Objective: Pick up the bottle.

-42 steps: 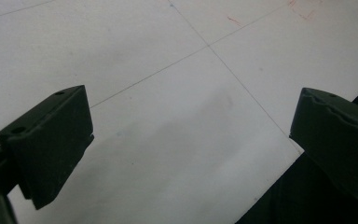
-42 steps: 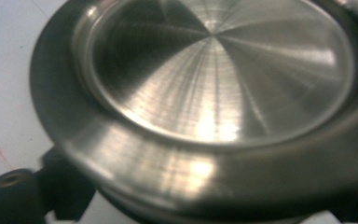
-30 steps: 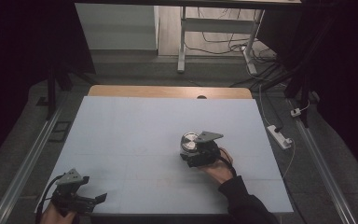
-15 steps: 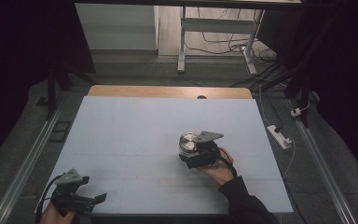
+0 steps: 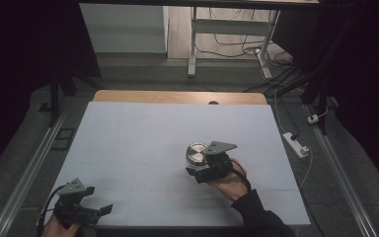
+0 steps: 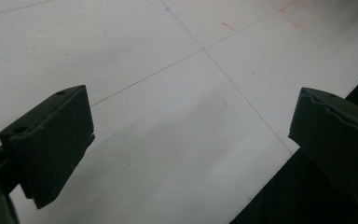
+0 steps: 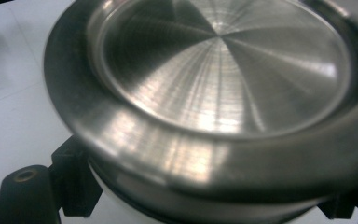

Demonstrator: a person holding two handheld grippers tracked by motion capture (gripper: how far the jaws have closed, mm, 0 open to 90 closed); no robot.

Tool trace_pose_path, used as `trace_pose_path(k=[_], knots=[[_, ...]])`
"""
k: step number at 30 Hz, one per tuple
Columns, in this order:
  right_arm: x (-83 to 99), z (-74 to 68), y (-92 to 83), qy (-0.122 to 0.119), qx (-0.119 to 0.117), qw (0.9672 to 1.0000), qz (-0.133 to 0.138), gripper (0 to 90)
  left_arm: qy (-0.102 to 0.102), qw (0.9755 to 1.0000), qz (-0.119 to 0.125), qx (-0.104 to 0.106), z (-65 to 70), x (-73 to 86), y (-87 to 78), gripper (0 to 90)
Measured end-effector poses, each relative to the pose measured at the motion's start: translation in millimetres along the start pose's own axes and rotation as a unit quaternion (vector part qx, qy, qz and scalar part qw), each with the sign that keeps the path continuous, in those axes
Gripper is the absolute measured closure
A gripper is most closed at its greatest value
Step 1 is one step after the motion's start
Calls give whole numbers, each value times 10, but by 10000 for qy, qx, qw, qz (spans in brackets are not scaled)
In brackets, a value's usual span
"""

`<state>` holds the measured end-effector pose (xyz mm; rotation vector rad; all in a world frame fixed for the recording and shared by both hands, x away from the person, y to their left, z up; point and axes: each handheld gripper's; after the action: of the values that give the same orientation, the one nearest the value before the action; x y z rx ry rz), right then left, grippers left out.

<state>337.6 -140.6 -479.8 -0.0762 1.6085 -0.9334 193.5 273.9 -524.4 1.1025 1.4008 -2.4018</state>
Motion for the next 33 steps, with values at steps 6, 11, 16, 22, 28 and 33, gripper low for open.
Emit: trace_pose_path(k=[6,11,16,22,28,33], knots=[[-20,-78,-2,-48,-102,9999,-22,143,5,10000,-3,-2,2,-1,0,3],[-40,-158,3,-161,-183,9997,-48,144,0,10000,4,13,-4,1,-2,3],[-77,-242,4,-216,-271,9994,-7,144,-14,10000,11,25,-5,3,-3,4],[-95,-337,14,-314,-375,9988,-18,144,-5,10000,-4,25,-3,0,-1,5],[-116,-417,26,-360,-506,9981,11,144,-14,10000,6,30,-6,4,-3,5],[-137,-491,41,-449,-612,9971,20,144,-13,10000,5,29,-5,5,-4,5]])
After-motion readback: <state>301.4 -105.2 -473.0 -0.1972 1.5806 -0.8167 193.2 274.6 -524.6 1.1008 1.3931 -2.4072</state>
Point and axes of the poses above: each handheld gripper's, and its own axes: y roughly forward along the jaws, x roughly out of its underside, z roughly to its right, and after that the axes turned 3 degrees about -y, right-handed
